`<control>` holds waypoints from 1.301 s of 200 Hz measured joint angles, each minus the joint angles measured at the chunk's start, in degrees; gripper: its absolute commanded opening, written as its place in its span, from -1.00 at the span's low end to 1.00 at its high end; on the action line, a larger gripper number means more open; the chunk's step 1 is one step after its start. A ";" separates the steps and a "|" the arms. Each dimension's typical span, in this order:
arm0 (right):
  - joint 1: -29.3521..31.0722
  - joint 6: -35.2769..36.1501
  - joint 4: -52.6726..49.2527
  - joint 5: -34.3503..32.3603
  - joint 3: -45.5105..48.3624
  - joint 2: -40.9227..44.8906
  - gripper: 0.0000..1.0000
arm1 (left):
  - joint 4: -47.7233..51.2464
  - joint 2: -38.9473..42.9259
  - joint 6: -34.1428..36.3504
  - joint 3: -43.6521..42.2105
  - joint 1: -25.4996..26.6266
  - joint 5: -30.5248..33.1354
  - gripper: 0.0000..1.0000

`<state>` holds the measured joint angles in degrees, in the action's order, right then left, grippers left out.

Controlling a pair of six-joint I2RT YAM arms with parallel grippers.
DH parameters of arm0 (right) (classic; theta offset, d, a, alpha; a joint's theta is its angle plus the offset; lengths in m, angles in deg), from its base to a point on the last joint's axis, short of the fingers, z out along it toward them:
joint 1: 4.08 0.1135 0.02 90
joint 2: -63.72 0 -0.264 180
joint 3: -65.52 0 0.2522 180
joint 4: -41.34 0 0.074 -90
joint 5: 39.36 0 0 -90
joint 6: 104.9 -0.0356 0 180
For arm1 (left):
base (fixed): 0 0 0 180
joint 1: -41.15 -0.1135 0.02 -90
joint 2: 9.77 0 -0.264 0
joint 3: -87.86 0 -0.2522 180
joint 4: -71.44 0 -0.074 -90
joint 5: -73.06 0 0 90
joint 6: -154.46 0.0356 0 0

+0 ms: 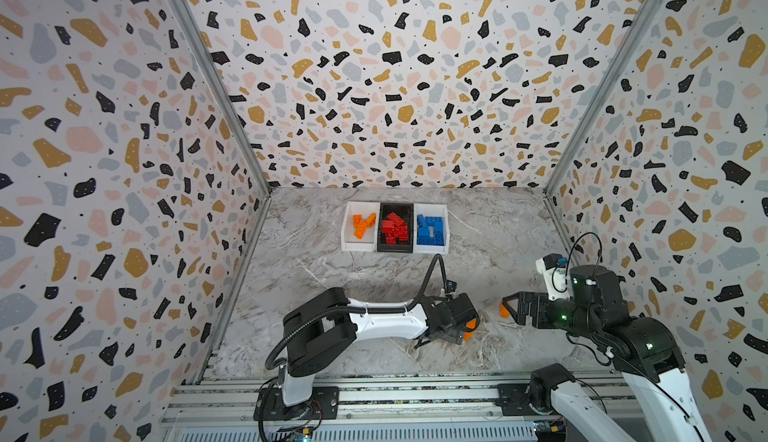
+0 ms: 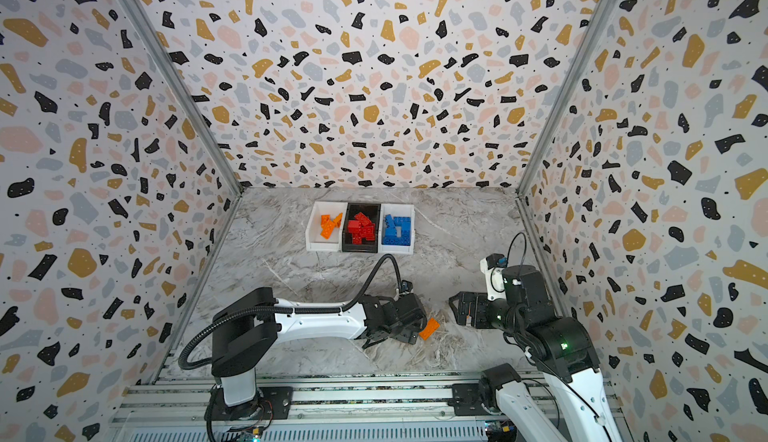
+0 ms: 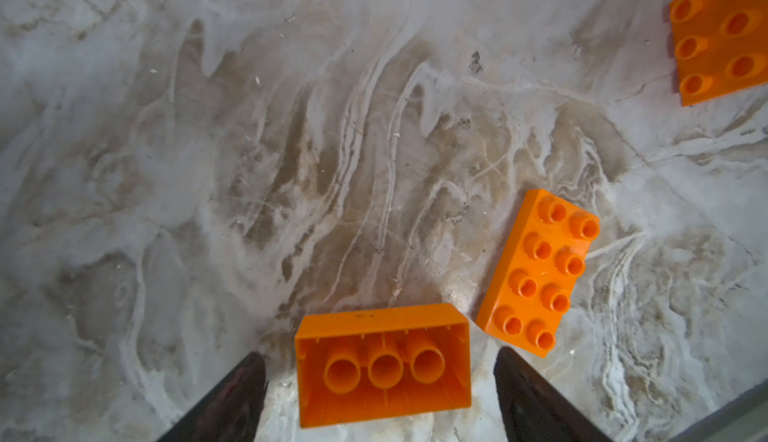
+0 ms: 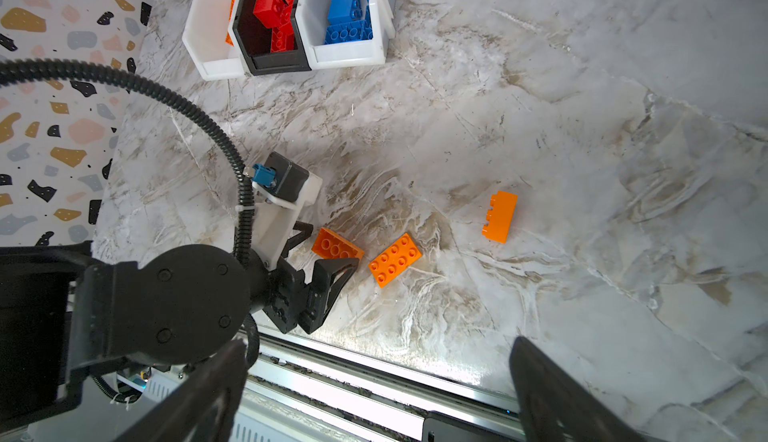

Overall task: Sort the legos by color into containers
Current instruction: 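Lower the left gripper onto an orange brick near the robot and grasp it, then carry the orange brick with the left gripper and drop it into the white bin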

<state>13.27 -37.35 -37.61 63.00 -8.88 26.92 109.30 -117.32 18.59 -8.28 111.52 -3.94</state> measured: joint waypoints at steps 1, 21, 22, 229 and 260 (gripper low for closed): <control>0.00 0.00 0.00 0.00 0.04 0.02 0.98 | 0.00 -0.02 0.02 0.00 0.00 0.00 0.73; 0.00 -0.02 -0.17 -0.07 0.22 0.15 0.98 | 0.00 -1.03 0.70 0.02 0.00 -0.02 0.71; 0.00 -0.02 -0.20 -0.07 0.22 0.15 0.98 | -0.02 -1.14 0.76 0.02 0.00 -0.02 0.71; 0.00 -1.07 5.73 -0.83 0.22 -9.55 0.98 | 10.45 5.57 11.52 5.27 -25.59 3.72 0.11; 0.00 -1.05 9.94 0.35 -0.39 -16.50 0.98 | 11.80 5.81 14.40 11.96 -36.92 5.20 0.11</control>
<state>13.27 -38.40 -27.66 63.35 -9.27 10.42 121.10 -111.51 33.00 3.68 74.60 1.26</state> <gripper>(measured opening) 0.990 0.660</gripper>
